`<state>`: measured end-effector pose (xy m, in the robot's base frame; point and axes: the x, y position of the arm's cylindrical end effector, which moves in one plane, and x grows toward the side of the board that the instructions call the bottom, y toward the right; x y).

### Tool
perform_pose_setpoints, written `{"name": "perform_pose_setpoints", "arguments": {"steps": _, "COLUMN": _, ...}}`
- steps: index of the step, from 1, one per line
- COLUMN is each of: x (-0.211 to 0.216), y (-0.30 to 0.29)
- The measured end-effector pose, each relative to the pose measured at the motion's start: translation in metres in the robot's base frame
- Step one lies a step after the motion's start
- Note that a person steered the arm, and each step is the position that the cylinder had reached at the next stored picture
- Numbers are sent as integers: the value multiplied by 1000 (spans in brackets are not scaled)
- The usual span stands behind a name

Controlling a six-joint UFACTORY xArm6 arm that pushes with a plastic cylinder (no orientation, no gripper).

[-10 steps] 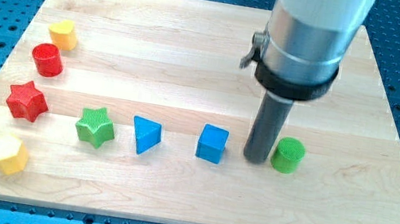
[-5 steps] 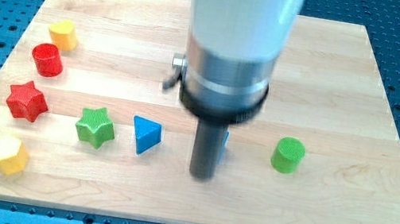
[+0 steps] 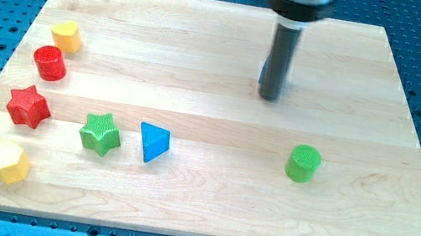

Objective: Push the blue cube to the top left side of the board

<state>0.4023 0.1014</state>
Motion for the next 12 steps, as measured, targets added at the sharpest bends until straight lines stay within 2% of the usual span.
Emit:
{"name": "perform_pose_setpoints", "arguments": {"steps": 1, "x": -48, "y": 1}}
{"name": "perform_pose_setpoints", "arguments": {"steps": 2, "x": -91, "y": -103}}
{"name": "perform_pose_setpoints", "arguments": {"steps": 3, "x": -89, "y": -26}}
{"name": "perform_pose_setpoints", "arguments": {"steps": 4, "x": -137, "y": -70}}
{"name": "perform_pose_setpoints", "arguments": {"steps": 5, "x": -139, "y": -170}}
{"name": "perform_pose_setpoints", "arguments": {"steps": 6, "x": -115, "y": -149}}
{"name": "perform_pose_setpoints", "arguments": {"steps": 7, "x": -119, "y": -235}}
{"name": "perform_pose_setpoints", "arguments": {"steps": 8, "x": -128, "y": -266}}
{"name": "perform_pose_setpoints", "arguments": {"steps": 9, "x": -142, "y": -264}}
{"name": "perform_pose_setpoints", "arguments": {"steps": 12, "x": -137, "y": -282}}
